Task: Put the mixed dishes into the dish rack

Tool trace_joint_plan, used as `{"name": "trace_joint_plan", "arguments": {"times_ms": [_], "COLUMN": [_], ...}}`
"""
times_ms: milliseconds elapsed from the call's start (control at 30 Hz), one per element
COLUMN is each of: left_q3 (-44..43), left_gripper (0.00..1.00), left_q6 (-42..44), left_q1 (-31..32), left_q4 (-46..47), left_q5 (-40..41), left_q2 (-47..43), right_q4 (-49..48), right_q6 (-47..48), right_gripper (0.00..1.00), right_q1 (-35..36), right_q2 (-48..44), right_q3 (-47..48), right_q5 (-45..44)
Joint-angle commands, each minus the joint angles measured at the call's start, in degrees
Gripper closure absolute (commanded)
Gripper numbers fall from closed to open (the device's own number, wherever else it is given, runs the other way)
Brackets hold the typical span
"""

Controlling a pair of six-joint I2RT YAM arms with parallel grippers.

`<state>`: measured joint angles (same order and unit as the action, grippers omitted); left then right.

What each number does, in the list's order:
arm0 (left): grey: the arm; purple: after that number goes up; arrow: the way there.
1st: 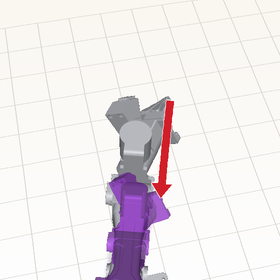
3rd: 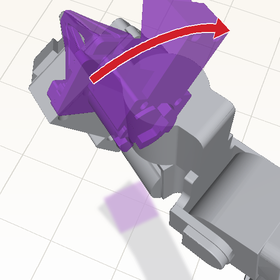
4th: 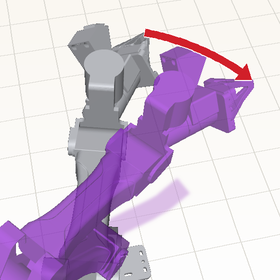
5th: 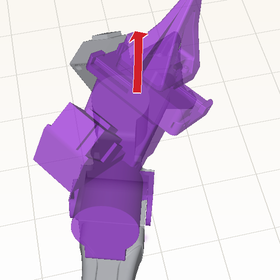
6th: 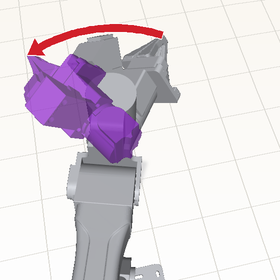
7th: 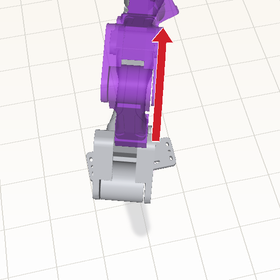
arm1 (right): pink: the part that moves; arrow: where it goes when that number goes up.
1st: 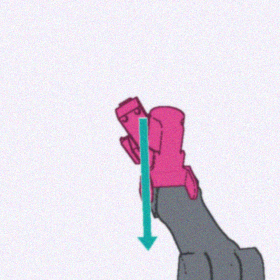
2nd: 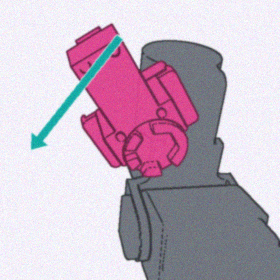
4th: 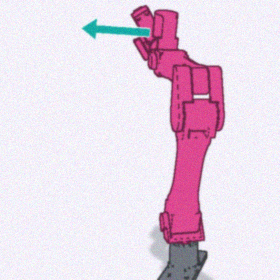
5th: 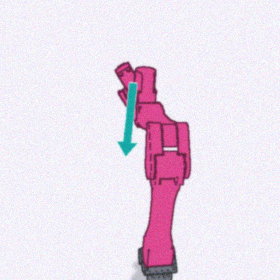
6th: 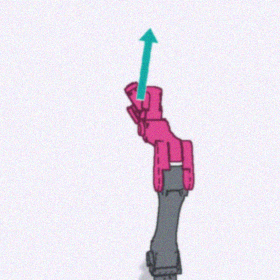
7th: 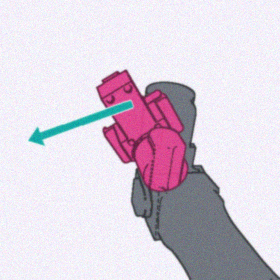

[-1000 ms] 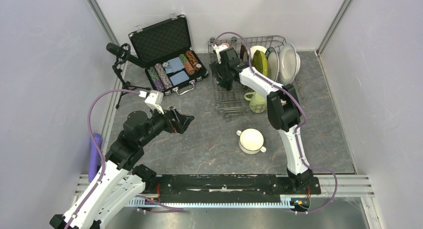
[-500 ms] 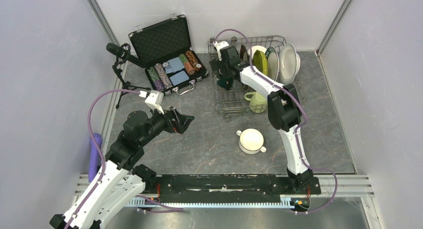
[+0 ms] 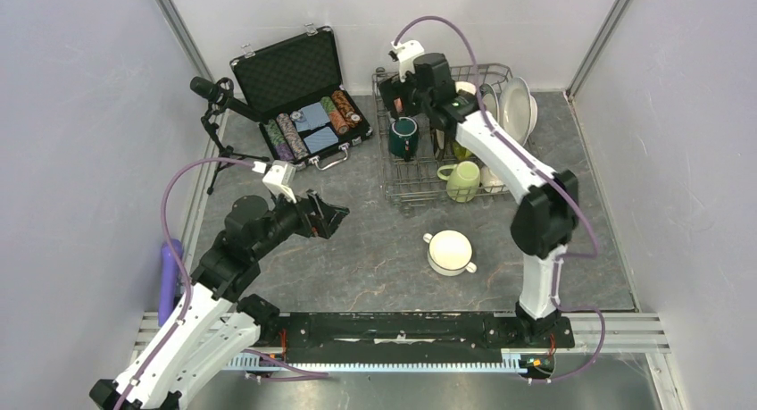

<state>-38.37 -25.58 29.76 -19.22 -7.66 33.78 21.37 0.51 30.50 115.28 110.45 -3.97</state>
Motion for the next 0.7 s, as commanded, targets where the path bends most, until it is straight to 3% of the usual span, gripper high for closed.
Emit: {"name": "trace_joint_plan", "arguments": {"times_ms": [0,133,267,467,567,667], "left_q3": [-1.8,-2.1,-0.3,2.3,2.4,2.3], "left_gripper": [0.03,0.06,0.0,0.0,0.0,0.0], "left_q6": [0.7,-1.7,-7.6,-16.4,-21.9,-28.5], "left_q1": [0.3,0.4,2.8,15.8,23.7,30.6], "left_q4": [0.7,-0.8,2.0,8.0,9.0,11.3], "left_q5": [-2.3,-3.3,-1.3,10.3,18.1,25.0], "left_q2": [2.9,8.1,10.6,14.5,18.7,24.7], "right_q4": [-0.1,1.2,0.8,-3.3,-0.8,1.2], "right_q6": [-1.2,-2.3,-3.7,-9.2,-11.3,-13.3], "right_gripper": [0.02,0.04,0.04,0.02,0.02,0.02], "right_q1": [1.2,2.6,2.6,2.7,2.6,2.6], "right_q2": [-12.5,-22.3,-35.6,-58.1,-64.6,-69.7], "right_q3": [-9.1,-21.8,-36.9,-59.4,-63.8,-67.3], "right_q5": [3.8,4.6,5.1,6.9,4.4,-4.0]}}
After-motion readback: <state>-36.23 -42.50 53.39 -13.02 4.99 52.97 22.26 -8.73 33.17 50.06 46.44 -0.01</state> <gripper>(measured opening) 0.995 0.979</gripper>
